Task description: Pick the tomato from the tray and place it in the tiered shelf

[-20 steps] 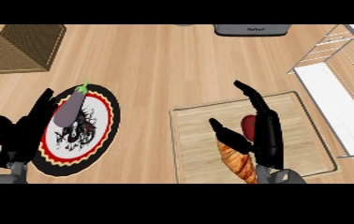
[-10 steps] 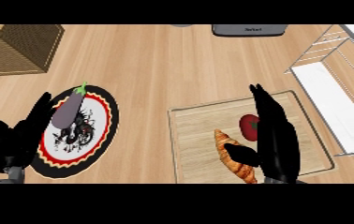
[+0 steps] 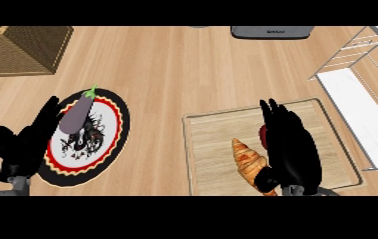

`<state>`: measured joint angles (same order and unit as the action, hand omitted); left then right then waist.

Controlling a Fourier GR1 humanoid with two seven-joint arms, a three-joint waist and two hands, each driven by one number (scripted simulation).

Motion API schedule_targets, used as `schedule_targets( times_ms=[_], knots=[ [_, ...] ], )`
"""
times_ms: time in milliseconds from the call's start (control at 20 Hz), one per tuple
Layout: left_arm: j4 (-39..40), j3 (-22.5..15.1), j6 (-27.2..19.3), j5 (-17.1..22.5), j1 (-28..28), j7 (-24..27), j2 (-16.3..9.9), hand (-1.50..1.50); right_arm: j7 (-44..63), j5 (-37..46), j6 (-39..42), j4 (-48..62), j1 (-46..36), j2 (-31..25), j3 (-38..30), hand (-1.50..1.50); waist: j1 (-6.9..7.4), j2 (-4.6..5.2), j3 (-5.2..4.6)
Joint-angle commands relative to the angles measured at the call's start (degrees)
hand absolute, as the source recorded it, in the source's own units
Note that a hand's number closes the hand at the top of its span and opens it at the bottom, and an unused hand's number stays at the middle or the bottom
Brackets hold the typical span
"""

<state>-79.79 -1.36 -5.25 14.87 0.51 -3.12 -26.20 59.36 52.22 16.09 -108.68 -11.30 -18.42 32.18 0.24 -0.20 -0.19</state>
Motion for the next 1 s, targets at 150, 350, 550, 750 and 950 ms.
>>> schedule_targets(
  times_ms=[150, 350, 550, 750, 950],
  knots=[
    [0.9, 0.6, 1.1, -0.2, -0.7, -0.2, 0.2, 0.0, 9.9, -2.5, 17.5, 3.5, -7.7, 3.9, -1.7, -1.5, 0.37, 0.25, 0.08],
    [-0.7, 1.5, 1.2, -0.2, 0.6, -1.2, 0.2, 0.0, 5.8, -1.8, 16.3, 5.6, -6.7, 2.6, -5.1, -1.5, 0.12, 0.21, 0.15],
    [2.9, 2.3, 2.8, -1.0, 1.4, 2.9, 1.4, 0.0, 1.1, 1.7, 12.9, 8.7, -3.7, 2.4, -4.4, -1.5, -0.08, 0.26, 0.16],
    [-1.9, 3.6, 3.3, -0.3, 2.6, -0.1, 0.4, 0.0, -1.0, 1.3, 15.5, 7.6, -2.2, 0.5, -9.4, -1.5, -0.12, 0.14, 0.19],
    [1.0, 4.4, 4.1, -2.2, 0.6, 0.9, 1.9, 0.0, -6.1, 3.3, 15.1, 11.9, -3.7, 0.9, -12.2, -1.5, -0.14, 0.19, 0.19]
  ],
)
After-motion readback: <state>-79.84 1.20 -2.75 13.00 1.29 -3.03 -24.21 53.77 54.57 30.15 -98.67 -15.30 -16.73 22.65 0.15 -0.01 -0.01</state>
